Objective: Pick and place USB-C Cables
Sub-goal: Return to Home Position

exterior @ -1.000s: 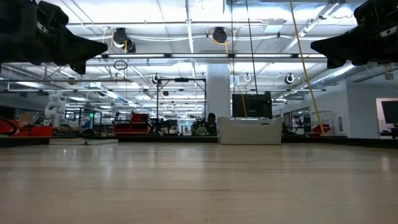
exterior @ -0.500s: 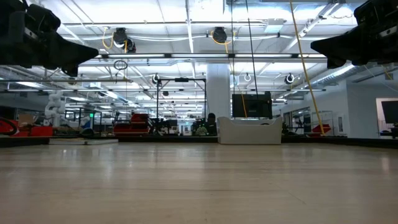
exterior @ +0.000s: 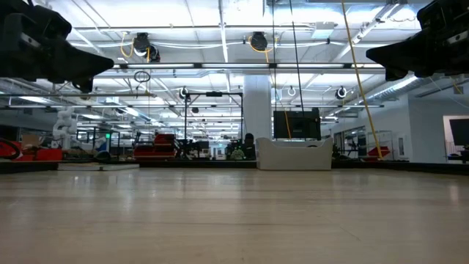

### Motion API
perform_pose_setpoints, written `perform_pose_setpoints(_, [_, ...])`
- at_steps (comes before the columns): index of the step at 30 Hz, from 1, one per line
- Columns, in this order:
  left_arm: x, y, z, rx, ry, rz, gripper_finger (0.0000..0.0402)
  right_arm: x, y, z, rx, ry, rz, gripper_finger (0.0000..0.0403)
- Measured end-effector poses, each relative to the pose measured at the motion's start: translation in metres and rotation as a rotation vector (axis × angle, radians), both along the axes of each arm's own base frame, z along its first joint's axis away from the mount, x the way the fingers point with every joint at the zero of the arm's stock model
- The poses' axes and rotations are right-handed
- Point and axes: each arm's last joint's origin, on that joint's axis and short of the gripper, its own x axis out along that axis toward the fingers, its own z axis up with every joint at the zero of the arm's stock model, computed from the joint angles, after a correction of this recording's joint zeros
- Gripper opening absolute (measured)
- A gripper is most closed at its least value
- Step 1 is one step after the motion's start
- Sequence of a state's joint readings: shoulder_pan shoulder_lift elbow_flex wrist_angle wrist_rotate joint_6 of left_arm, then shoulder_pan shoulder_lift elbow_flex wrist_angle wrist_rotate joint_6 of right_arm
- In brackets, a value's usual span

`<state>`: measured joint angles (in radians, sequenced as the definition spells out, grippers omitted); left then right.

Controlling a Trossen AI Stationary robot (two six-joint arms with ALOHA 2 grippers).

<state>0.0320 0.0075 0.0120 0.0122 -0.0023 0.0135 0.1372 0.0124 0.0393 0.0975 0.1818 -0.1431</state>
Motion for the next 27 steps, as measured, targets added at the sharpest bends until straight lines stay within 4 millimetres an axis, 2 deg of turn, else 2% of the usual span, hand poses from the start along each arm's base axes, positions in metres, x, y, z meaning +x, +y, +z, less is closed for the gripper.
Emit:
perform_pose_setpoints(7, [0.0017,-0.0051,-0.002,-0.001,0.025,-0.096,0.001,0.0,0.0,0.0001,0.0,-0.001,0.0,0.0])
perform_pose_setpoints(27, [0.0018,-0.0047,-0.0006,0.034,0.007,-0.08,0.001,-0.0001,0.0,0.0006,-0.002,-0.006,0.0,0.0])
